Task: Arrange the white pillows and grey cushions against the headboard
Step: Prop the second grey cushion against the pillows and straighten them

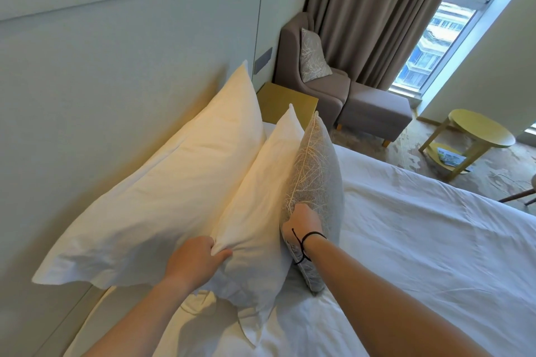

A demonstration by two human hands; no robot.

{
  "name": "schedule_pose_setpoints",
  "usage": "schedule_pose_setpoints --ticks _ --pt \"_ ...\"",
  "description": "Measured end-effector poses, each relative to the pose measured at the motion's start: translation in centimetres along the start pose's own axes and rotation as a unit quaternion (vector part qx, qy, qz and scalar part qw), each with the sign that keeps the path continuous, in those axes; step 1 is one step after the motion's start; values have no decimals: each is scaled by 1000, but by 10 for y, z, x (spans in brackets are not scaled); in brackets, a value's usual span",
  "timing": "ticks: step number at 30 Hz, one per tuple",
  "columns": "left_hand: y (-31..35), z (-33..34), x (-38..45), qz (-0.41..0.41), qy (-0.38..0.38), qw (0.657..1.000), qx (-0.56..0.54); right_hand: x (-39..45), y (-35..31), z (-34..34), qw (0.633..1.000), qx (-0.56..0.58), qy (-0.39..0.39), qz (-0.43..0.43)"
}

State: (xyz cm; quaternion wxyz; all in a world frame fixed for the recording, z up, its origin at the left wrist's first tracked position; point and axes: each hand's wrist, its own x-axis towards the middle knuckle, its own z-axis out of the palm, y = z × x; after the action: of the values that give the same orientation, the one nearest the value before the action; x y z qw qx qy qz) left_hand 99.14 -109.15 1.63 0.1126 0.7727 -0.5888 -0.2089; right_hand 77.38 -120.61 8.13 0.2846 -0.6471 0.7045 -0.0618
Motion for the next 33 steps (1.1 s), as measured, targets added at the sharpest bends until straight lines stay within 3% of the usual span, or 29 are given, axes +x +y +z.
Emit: schedule_pose_setpoints --ticks 11,17,21,25,30,33 --pt "1 -3 -1 4 -49 999 -4 -7 16 0 996 82 -24 -2" --pt "-2 -23 -8 -38 -25 997 -56 -8 7 -7 999 -32 -17 -10" --pt "-17 -63 -8 -67 110 990 -54 -5 -11 -12 992 -82 17 -91" --pt "-55 -104 -2 -112 230 967 -1 11 -39 -12 971 -124 -45 -199" --pt "-100 -118 3 -186 119 975 14 39 -90 -5 921 -194 -99 -322" --pt "-119 -113 6 -192 106 975 -22 63 -130 1 897 -229 -97 -367"
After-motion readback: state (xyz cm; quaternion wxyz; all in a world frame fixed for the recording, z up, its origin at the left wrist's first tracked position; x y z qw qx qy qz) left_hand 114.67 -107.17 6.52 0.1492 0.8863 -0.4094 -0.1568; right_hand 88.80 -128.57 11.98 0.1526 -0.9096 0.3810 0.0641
